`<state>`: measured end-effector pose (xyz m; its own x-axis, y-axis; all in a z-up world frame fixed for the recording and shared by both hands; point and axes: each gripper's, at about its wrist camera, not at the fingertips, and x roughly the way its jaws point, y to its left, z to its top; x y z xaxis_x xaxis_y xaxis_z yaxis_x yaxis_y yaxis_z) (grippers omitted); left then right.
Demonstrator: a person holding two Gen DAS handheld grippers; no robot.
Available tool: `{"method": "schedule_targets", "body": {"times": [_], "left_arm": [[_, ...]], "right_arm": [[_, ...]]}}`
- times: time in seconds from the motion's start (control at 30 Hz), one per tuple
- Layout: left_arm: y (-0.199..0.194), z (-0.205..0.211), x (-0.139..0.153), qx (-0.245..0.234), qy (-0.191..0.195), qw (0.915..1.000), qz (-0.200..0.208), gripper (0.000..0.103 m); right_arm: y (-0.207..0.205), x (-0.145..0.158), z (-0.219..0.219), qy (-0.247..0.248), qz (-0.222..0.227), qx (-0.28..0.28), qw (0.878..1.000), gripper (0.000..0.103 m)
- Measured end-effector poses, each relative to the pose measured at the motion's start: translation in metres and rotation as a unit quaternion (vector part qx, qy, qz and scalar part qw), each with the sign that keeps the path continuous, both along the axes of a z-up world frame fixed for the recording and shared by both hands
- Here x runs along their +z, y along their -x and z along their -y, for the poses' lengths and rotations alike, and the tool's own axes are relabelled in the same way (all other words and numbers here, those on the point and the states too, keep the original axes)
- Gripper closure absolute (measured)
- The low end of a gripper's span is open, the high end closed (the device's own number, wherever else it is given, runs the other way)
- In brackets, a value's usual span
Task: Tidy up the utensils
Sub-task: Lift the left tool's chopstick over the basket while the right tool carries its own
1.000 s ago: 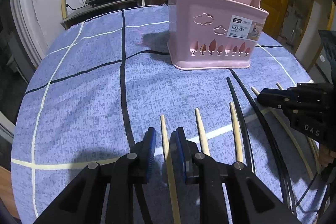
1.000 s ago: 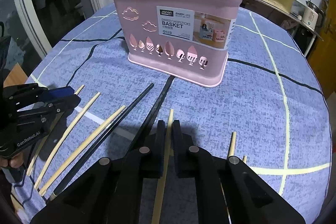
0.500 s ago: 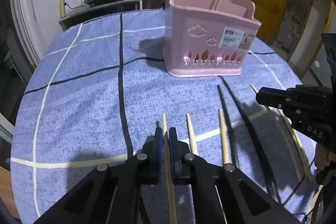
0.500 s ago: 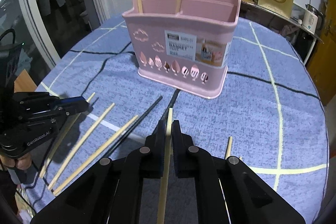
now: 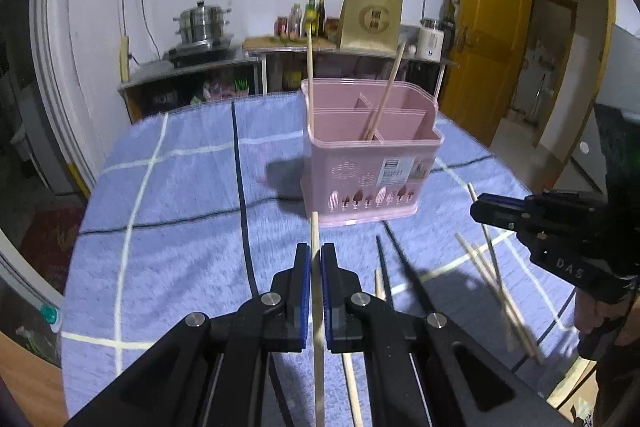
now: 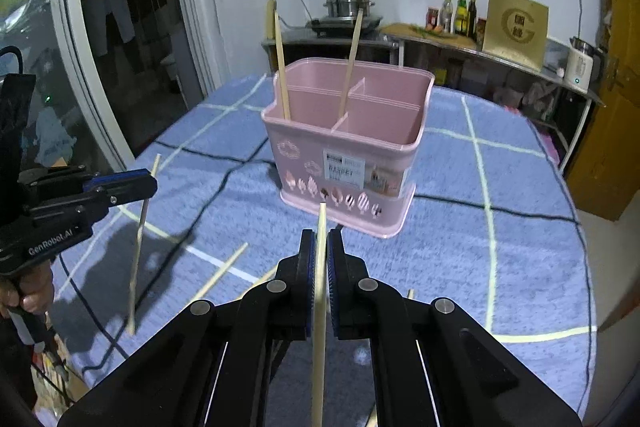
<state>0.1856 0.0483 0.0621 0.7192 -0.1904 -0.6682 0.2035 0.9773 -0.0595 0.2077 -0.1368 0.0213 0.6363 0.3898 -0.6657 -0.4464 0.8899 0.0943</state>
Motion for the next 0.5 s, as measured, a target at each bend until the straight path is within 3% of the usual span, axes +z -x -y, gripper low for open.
{"method": "schedule_targets", "body": {"times": [0.5], "left_arm": [[0.018, -0.002, 0.051, 0.003, 0.013, 0.9989, 0.045, 0.098]], "right_arm": [[0.021, 0.044, 0.012, -0.03, 0.056, -0.009, 0.998, 0.097]]}}
